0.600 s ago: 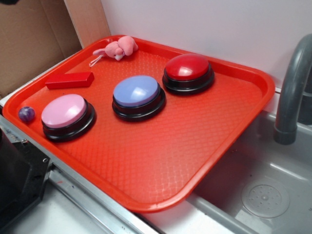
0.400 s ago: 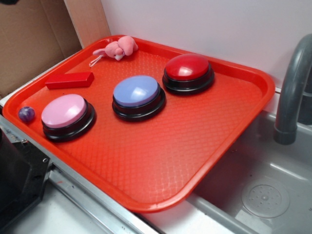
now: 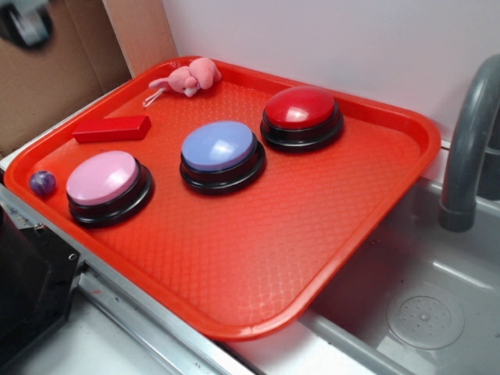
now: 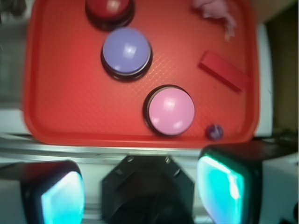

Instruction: Push the pink button.

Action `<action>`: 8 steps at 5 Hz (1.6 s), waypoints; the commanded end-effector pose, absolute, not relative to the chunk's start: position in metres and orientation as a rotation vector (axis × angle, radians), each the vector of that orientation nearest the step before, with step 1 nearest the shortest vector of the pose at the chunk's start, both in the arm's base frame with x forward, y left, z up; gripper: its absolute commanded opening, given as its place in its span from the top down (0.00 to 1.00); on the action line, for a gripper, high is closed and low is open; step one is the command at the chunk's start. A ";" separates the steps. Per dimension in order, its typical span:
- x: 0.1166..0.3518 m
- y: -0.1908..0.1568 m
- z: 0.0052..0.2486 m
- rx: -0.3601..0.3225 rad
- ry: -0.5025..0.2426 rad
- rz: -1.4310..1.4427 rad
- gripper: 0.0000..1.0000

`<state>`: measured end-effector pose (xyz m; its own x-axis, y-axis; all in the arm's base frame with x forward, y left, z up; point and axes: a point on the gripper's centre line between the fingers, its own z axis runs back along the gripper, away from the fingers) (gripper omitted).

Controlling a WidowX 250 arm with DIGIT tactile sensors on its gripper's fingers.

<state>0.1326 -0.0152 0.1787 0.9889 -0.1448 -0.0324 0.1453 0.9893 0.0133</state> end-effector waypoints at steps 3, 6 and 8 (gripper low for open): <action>0.151 0.040 0.091 0.068 0.009 -0.334 0.00; 0.174 0.031 0.036 0.040 0.046 -0.325 0.00; 0.177 0.023 0.071 0.065 0.043 -0.368 0.00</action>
<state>0.1672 0.0234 0.0607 0.9379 -0.3328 -0.0980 0.3372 0.9409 0.0325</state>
